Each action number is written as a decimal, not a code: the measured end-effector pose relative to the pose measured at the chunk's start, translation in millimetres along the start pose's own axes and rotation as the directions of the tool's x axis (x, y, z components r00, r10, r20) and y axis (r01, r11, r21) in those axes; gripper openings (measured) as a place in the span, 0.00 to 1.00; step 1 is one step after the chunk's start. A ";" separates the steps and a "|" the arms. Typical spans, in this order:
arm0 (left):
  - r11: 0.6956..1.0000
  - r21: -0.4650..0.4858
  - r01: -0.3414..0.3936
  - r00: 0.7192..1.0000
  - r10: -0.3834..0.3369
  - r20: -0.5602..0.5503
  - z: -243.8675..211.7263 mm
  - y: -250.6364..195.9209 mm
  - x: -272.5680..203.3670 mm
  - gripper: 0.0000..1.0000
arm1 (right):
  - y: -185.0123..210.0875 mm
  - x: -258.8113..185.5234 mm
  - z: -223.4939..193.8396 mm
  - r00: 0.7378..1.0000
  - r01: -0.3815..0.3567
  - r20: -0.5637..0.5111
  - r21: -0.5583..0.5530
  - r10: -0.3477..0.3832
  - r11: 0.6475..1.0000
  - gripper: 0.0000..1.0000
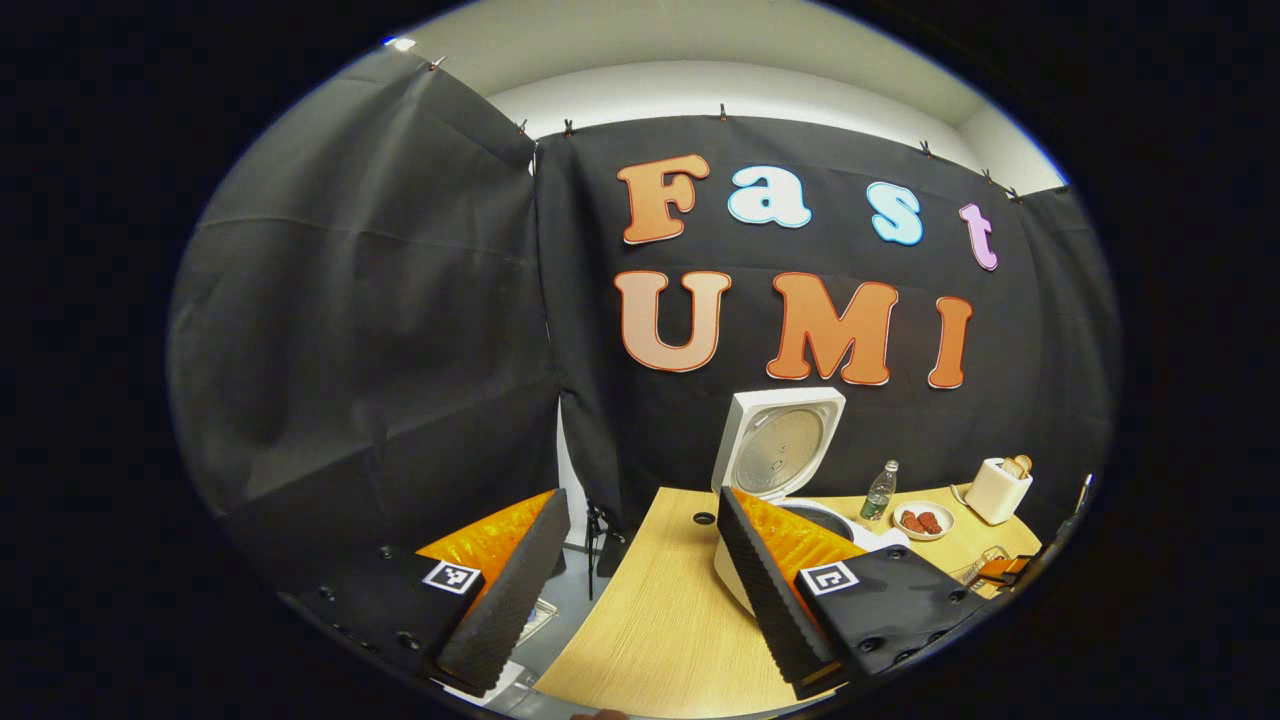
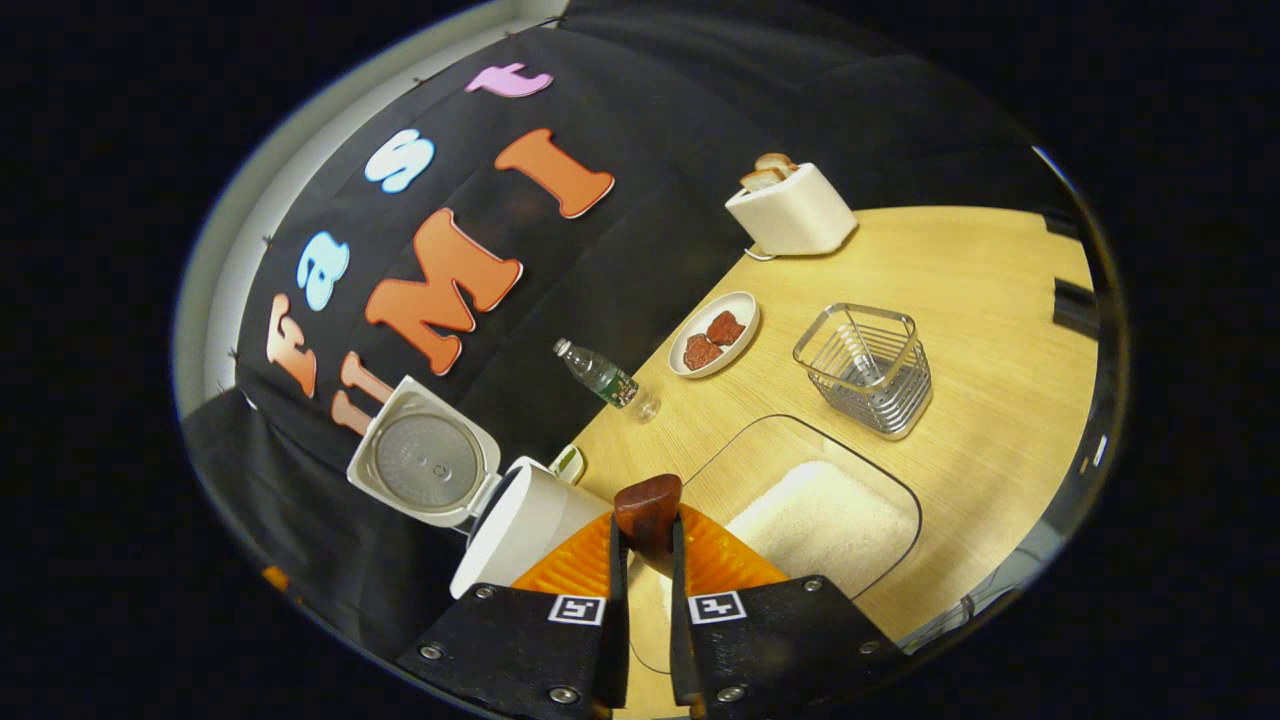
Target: Close the left gripper, press the button to open the rice cooker; take a wooden spoon from the chopstick holder with the right hand, scoop a spoonful of rice and pour it into the rice cooker, then put the wooden spoon back into the chopstick holder.
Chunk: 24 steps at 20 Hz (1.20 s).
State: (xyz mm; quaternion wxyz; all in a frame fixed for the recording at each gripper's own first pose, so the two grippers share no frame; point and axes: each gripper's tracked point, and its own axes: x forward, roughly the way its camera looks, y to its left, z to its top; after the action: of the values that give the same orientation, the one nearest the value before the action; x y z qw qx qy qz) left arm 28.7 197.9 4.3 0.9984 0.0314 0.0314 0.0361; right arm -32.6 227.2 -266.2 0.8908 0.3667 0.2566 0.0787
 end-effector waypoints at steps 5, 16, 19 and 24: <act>1.000 -0.003 0.003 1.000 -0.003 0.004 1.9 -3.1 -0.6 1.00 | -20.1 -3.9 11.6 0.999 0.031 0.018 0.107 -0.034 0.994 0.16; 1.000 -0.015 0.014 1.000 -0.014 0.026 9.6 -15.3 1.6 1.00 | -17.9 -21.4 62.6 0.995 -0.016 0.097 0.260 -0.010 0.965 0.16; 1.000 -0.022 0.018 0.999 -0.017 0.029 10.6 -18.7 1.6 1.00 | -14.1 -22.1 67.9 0.995 -0.033 0.098 0.302 0.004 0.953 0.16; 1.000 -0.023 0.021 0.999 -0.020 0.036 14.0 -21.4 2.8 1.00 | -10.0 -23.2 73.2 0.994 -0.060 0.105 0.361 0.023 0.931 0.16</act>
State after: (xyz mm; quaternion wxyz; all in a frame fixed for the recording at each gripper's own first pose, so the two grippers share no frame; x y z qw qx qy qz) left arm 34.0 176.0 16.7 0.9994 0.0198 0.0135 0.0256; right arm -15.3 167.5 -219.9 0.8173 0.5340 0.2144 0.0302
